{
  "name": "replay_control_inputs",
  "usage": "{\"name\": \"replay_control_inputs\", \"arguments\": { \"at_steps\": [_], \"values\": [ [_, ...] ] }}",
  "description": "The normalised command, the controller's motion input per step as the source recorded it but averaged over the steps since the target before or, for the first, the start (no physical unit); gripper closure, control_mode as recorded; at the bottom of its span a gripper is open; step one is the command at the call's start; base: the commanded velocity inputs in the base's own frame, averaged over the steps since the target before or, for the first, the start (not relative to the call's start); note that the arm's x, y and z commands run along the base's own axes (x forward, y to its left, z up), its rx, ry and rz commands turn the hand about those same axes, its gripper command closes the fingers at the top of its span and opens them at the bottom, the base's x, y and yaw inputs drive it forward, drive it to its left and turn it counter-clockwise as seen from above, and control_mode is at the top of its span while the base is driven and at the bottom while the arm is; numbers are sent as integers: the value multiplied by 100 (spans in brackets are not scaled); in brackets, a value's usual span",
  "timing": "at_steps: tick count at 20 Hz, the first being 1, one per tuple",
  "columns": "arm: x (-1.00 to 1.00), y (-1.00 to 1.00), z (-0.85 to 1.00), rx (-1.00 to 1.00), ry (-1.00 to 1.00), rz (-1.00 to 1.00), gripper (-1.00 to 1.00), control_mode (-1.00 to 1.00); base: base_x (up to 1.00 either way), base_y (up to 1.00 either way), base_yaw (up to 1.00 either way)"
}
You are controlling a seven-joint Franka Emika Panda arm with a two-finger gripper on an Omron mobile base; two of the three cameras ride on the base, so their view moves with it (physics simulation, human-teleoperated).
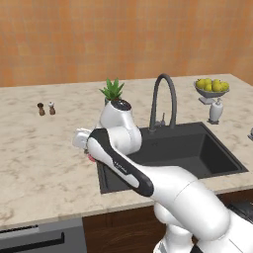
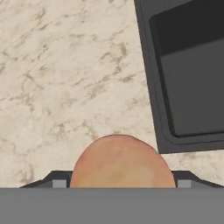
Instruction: Put the colander in the sink, put the peach in the colander, and turn on the sink faucet and pour water over the colander.
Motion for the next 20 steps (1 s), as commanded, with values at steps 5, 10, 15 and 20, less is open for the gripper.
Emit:
{"name": "replay_control_inputs", "arguments": {
  "at_steps": [5,10,15,20],
  "values": [
    [-13,-63,61,-6,1,3,100,-100,0,0,0],
    [-29,-71,31,-5,-5,3,100,-100,0,0,0],
    [-26,-35,11,0,-6,3,100,-100,0,0,0],
    [0,0,0,0,0,0,100,-100,0,0,0]
  ]
}}
